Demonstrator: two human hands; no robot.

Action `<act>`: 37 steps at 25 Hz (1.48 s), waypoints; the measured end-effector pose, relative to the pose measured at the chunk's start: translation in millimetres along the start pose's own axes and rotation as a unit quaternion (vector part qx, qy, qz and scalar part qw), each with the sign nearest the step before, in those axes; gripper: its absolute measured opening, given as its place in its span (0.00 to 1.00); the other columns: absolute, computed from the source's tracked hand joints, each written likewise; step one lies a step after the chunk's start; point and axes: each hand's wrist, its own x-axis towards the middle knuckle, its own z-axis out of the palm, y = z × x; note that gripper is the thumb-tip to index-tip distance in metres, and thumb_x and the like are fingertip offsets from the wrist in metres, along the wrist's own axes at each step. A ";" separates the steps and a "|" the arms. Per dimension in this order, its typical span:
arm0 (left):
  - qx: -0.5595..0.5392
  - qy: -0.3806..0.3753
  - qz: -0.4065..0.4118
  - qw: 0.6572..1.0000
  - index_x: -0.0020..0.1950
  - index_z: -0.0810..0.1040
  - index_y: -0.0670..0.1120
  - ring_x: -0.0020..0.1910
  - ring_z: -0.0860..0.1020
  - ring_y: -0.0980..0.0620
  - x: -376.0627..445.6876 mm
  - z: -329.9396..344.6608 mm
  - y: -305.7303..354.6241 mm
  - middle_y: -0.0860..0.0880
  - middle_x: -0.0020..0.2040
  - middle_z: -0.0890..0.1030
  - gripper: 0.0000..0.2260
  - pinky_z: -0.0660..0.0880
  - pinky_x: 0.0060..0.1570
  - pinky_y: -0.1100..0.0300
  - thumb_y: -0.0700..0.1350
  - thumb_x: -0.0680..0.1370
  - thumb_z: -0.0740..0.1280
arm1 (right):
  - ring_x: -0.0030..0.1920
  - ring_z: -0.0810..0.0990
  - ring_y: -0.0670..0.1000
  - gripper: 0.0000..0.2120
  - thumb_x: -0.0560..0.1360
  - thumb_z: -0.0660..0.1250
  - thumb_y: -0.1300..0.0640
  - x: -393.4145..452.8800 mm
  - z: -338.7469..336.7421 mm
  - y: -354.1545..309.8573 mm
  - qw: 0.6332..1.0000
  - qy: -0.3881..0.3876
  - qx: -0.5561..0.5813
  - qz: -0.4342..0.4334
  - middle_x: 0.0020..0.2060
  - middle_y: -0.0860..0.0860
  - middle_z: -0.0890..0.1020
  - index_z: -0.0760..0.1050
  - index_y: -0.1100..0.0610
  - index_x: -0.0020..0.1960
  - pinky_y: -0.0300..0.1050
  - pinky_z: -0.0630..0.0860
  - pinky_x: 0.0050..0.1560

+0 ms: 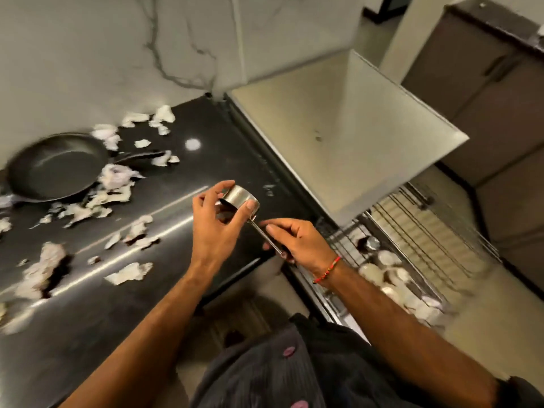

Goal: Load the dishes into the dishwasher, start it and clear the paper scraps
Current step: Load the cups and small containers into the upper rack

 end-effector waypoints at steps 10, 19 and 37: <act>0.036 -0.338 0.023 0.940 0.76 0.67 0.62 0.68 0.75 0.56 -13.4 209.4 35.6 0.55 0.69 0.74 0.34 0.73 0.68 0.54 0.54 0.73 0.77 | 0.27 0.68 0.47 0.11 0.75 0.69 0.63 -75.8 -199.9 74.7 0.945 0.114 0.306 0.026 0.32 0.50 0.77 0.78 0.65 0.57 0.36 0.63 0.24; 0.234 -0.439 0.115 0.860 0.78 0.65 0.46 0.70 0.67 0.52 -39.6 424.8 53.7 0.48 0.73 0.69 0.37 0.64 0.69 0.62 0.46 0.73 0.77 | 0.29 0.77 0.49 0.12 0.79 0.63 0.69 -145.6 -404.9 155.9 0.909 0.270 0.312 0.058 0.46 0.61 0.82 0.77 0.69 0.61 0.39 0.75 0.29; 0.338 -0.568 -0.054 0.749 0.82 0.53 0.50 0.79 0.59 0.44 12.8 614.1 -47.7 0.47 0.82 0.56 0.35 0.62 0.75 0.39 0.51 0.80 0.68 | 0.31 0.77 0.52 0.11 0.78 0.58 0.76 -3.8 -529.0 330.9 0.744 0.518 0.336 0.254 0.34 0.58 0.78 0.76 0.67 0.42 0.38 0.78 0.28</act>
